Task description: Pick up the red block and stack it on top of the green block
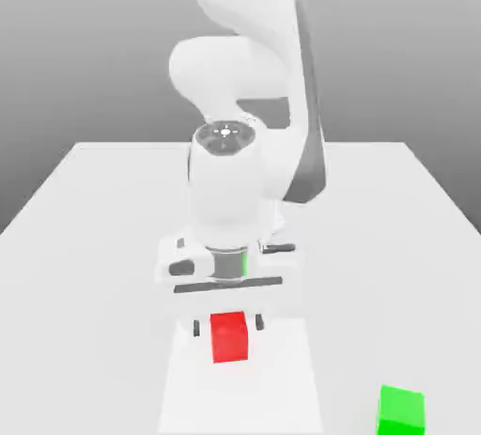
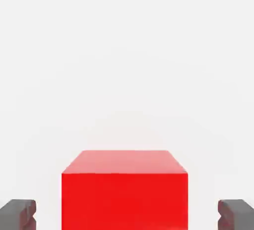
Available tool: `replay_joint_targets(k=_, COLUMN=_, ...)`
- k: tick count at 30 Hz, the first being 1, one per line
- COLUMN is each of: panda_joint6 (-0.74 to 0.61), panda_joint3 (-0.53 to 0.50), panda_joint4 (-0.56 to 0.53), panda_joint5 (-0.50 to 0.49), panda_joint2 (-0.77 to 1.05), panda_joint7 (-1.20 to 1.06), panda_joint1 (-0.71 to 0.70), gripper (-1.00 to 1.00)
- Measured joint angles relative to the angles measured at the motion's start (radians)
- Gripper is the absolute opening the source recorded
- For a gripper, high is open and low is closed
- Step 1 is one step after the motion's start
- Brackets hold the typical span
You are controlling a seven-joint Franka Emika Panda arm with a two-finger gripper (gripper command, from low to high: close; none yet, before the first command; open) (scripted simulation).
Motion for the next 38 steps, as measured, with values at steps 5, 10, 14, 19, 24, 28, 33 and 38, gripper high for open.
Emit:
replay_joint_targets(k=5, panda_joint6=0.008, panda_joint3=0.005, panda_joint4=0.001, panda_joint5=0.000, panda_joint2=0.010, panda_joint7=0.001, panda_joint1=-0.004, gripper=-1.00)
replay_joint_targets(k=10, panda_joint6=-0.107, panda_joint3=-0.022, panda_joint4=-0.017, panda_joint5=-0.052, panda_joint2=-0.126, panda_joint7=0.037, panda_joint1=0.009, gripper=-1.00)
replay_joint_targets(k=14, panda_joint6=-0.218, panda_joint3=-0.022, panda_joint4=-0.010, panda_joint5=-0.082, panda_joint2=-0.229, panda_joint7=0.035, panda_joint1=0.003, gripper=-1.00)
replay_joint_targets(k=19, panda_joint6=-0.316, panda_joint3=0.080, panda_joint4=0.154, panda_joint5=-0.117, panda_joint2=-0.164, panda_joint7=-0.107, panda_joint1=0.055, gripper=-1.00)
replay_joint_targets(k=24, panda_joint6=-0.409, panda_joint3=0.152, panda_joint4=0.334, panda_joint5=-0.132, panda_joint2=-0.073, panda_joint7=-0.278, panda_joint1=0.118, gripper=-1.00)
replay_joint_targets(k=28, panda_joint6=-0.466, panda_joint3=0.218, panda_joint4=0.469, panda_joint5=-0.146, panda_joint2=0.009, panda_joint7=-0.403, panda_joint1=0.161, gripper=-1.00)
replay_joint_targets(k=33, panda_joint6=-0.366, panda_joint3=0.202, panda_joint4=0.499, panda_joint5=-0.189, panda_joint2=0.142, panda_joint7=-0.397, panda_joint1=0.190, gripper=1.00)
replay_joint_targets(k=38, panda_joint6=-0.350, panda_joint3=0.197, panda_joint4=0.500, panda_joint5=-0.196, panda_joint2=0.159, panda_joint7=-0.393, panda_joint1=0.194, gripper=1.00)
